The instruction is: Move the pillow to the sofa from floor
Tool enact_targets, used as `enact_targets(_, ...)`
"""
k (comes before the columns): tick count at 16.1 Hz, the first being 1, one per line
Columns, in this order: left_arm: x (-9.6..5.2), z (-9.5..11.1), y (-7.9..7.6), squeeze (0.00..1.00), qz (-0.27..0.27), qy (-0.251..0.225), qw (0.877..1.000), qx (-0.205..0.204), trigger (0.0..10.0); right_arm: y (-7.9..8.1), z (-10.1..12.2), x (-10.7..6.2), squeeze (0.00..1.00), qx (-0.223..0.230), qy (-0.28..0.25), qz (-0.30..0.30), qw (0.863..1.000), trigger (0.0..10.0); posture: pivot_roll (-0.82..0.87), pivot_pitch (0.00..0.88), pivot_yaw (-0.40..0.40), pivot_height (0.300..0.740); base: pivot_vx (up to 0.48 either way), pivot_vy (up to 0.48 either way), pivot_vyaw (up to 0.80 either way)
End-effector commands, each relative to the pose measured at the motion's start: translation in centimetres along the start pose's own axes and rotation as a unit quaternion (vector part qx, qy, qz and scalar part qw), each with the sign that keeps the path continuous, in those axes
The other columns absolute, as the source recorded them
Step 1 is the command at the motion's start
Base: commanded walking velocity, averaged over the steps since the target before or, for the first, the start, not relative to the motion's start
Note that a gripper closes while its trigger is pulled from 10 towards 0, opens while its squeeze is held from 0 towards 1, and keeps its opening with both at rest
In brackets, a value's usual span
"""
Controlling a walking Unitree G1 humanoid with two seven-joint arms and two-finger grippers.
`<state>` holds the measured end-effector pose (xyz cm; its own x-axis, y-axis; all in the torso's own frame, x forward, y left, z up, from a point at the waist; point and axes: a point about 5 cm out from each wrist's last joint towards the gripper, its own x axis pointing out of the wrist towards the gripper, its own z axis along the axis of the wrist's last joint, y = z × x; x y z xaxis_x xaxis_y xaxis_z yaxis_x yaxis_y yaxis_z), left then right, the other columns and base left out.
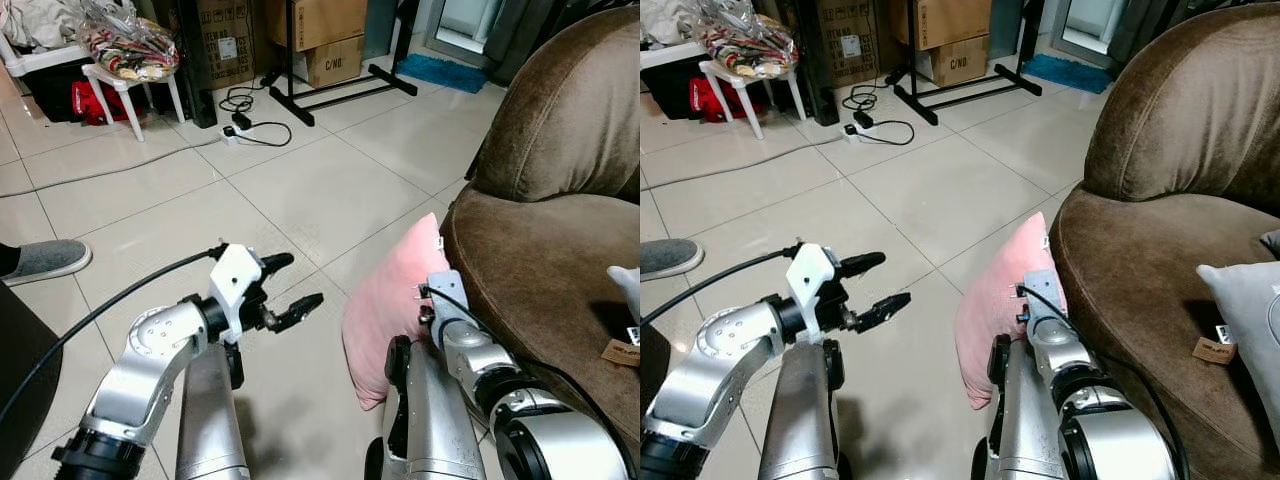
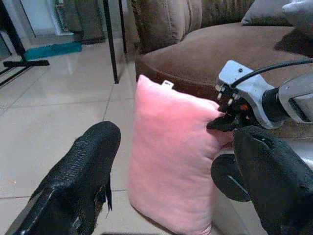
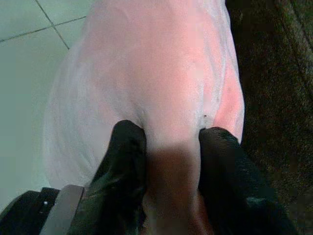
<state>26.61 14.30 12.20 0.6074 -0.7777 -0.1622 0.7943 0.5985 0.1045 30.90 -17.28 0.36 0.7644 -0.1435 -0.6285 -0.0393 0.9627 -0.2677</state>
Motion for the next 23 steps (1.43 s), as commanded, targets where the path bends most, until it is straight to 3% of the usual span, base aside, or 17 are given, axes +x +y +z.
enact_targets(1,0.1,-0.1,-0.1,0.00,-0.010,0.009,1.000,0.002,10.0,-0.1,0.1,0.0,0.00,-0.012,0.001,-0.006,1.000,0.0,0.08,0.000,-0.007,0.408,0.000,0.000,0.00)
enact_targets(8,0.3,-0.4,-0.4,0.00,-0.014,0.013,1.000,0.001,10.0,0.3,-0.2,0.0,0.00,-0.026,0.001,0.002,1.000,0.0,0.07,0.000,-0.008,0.408,0.000,0.000,0.00)
enact_targets(17,0.0,-0.7,-0.3,0.00,0.002,0.015,1.000,0.004,10.0,2.2,-0.2,-0.2,0.00,-0.044,-0.012,0.041,0.998,0.0,0.08,0.000,-0.009,0.408,0.000,0.000,0.00)
enact_targets(19,-0.2,-0.9,-0.3,0.00,0.008,0.019,1.000,0.003,10.0,3.1,0.8,-0.3,0.00,-0.004,-0.039,0.064,0.997,0.0,0.08,0.000,-0.003,0.408,0.000,0.000,0.00)
enact_targets(20,-0.4,-0.9,-0.1,0.00,0.023,0.017,1.000,0.003,10.0,4.2,2.5,-0.6,0.00,0.021,-0.084,0.105,0.991,0.0,0.09,0.000,-0.006,0.408,0.000,0.000,0.00)
enact_targets(23,-0.9,-0.9,0.3,0.00,0.059,0.008,0.998,0.001,10.0,4.5,4.7,-1.0,0.00,0.049,-0.134,0.132,0.981,0.0,0.09,0.000,-0.017,0.408,0.000,0.000,0.00)
